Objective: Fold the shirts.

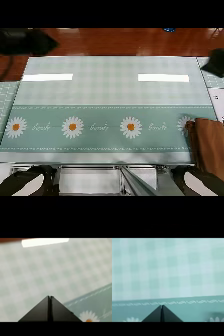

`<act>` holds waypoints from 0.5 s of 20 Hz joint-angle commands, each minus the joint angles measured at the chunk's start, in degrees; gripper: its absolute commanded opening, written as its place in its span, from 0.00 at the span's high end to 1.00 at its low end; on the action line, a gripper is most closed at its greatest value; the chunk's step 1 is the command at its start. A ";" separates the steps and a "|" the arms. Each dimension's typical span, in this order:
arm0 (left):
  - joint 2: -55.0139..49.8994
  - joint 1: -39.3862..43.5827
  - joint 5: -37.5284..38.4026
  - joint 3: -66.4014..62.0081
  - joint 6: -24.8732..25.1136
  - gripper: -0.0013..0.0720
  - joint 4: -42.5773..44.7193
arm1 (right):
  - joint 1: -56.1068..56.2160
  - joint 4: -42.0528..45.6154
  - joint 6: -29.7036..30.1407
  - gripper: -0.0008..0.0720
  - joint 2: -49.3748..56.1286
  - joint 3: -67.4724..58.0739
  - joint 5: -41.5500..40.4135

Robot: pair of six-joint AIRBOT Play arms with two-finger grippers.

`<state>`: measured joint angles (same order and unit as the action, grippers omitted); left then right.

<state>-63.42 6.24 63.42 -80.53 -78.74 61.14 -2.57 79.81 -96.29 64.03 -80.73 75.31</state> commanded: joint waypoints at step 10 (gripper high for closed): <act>-0.81 2.97 -8.28 16.26 -7.50 0.96 14.23 | 19.76 20.22 -9.33 0.95 12.17 6.16 -1.29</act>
<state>-64.12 9.02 54.74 -64.97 -85.82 74.00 16.38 99.02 -104.90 75.61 -74.85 72.14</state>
